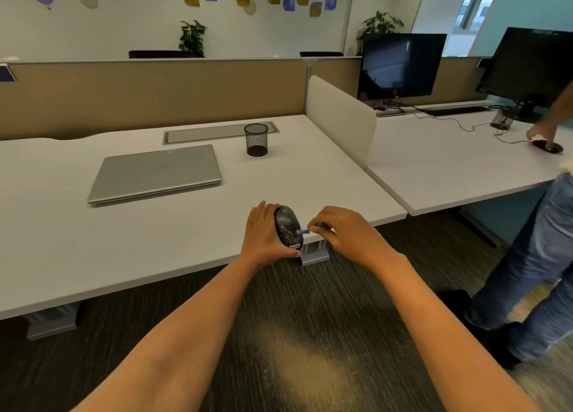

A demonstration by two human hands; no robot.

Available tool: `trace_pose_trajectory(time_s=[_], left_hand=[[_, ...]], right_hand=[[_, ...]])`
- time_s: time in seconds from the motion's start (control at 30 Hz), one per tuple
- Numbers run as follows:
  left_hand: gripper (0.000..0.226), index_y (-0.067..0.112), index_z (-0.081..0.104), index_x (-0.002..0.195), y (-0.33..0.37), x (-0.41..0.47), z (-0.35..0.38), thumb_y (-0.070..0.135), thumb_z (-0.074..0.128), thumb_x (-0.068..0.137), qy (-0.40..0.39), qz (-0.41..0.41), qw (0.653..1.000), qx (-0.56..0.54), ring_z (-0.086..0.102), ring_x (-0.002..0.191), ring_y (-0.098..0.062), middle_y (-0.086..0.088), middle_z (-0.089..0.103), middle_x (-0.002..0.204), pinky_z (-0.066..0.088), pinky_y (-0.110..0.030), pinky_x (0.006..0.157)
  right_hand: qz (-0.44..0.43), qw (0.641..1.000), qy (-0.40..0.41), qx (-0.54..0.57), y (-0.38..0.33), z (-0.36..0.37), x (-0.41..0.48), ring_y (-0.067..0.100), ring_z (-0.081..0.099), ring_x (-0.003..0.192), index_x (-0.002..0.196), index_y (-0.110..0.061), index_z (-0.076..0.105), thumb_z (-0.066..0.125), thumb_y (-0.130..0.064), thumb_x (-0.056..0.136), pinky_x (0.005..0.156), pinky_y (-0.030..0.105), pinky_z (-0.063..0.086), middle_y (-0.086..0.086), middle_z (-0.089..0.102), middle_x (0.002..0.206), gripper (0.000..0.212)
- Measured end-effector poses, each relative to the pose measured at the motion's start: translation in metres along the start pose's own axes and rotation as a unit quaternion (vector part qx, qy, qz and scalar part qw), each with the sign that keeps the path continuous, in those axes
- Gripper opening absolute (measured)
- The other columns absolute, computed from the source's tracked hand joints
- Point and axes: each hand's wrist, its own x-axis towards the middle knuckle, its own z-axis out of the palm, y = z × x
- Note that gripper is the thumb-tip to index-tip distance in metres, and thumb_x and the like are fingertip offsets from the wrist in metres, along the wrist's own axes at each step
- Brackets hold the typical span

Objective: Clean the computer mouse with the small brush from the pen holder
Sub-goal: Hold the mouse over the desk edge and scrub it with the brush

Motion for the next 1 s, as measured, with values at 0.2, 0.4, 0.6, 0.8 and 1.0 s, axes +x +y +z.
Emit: trace_pose_trajectory(time_s=[0.2, 0.4, 0.6, 0.8, 1.0], left_hand=[[0.106, 0.014, 0.029, 0.137, 0.008, 0.0, 0.004, 0.046, 0.084, 0.052, 0.0, 0.013, 1.0, -0.007, 0.017, 0.141, -0.025, -0.006, 0.034, 0.143, 0.007, -0.035, 0.115], [0.109, 0.013, 0.029, 0.137, 0.005, -0.002, 0.005, 0.048, 0.084, 0.05, -0.001, 0.01, 1.0, 0.001, 0.017, 0.14, -0.025, -0.005, 0.034, 0.143, 0.006, -0.036, 0.117], [0.107, 0.017, 0.027, 0.137, 0.001, -0.004, 0.0, 0.049, 0.083, 0.052, -0.009, 0.016, 1.0, 0.006, 0.015, 0.141, -0.025, -0.005, 0.031, 0.145, 0.005, -0.035, 0.116], [0.108, 0.017, 0.027, 0.138, 0.005, -0.008, 0.006, 0.048, 0.084, 0.051, -0.016, 0.032, 0.999, 0.0, 0.016, 0.141, -0.025, -0.005, 0.032, 0.145, 0.005, -0.036, 0.116], [0.109, 0.015, 0.028, 0.138, 0.003, -0.005, 0.001, 0.048, 0.084, 0.05, -0.002, 0.022, 1.0, 0.001, 0.02, 0.139, -0.025, -0.005, 0.035, 0.142, 0.007, -0.037, 0.117]], right_hand=[[0.172, 0.948, 0.166, 0.21, -0.02, 0.013, 0.021, 0.015, 0.064, 0.079, 0.091, -0.007, 0.071, 0.057, -0.022, 0.09, 0.074, 0.023, 0.047, 0.008, 0.072, 0.086, 0.02], [0.219, 0.953, 0.163, 0.127, -0.018, 0.024, 0.03, 0.026, 0.064, 0.087, 0.092, -0.003, 0.07, 0.052, -0.02, 0.091, 0.07, 0.026, 0.04, 0.013, 0.073, 0.091, 0.025], [0.227, 0.94, 0.207, 0.15, -0.013, 0.011, 0.034, 0.015, 0.056, 0.074, 0.094, -0.003, 0.07, 0.051, -0.02, 0.092, 0.067, 0.024, 0.038, 0.013, 0.073, 0.091, 0.025], [0.225, 0.944, 0.195, 0.145, -0.025, 0.017, 0.057, 0.023, 0.061, 0.074, 0.089, 0.001, 0.068, 0.051, -0.018, 0.093, 0.062, 0.023, 0.034, 0.017, 0.072, 0.089, 0.026], [0.226, 0.959, 0.136, 0.103, -0.029, 0.019, 0.06, 0.03, 0.063, 0.094, 0.103, 0.002, 0.066, 0.048, -0.017, 0.094, 0.069, 0.025, 0.038, 0.018, 0.069, 0.104, 0.027]])
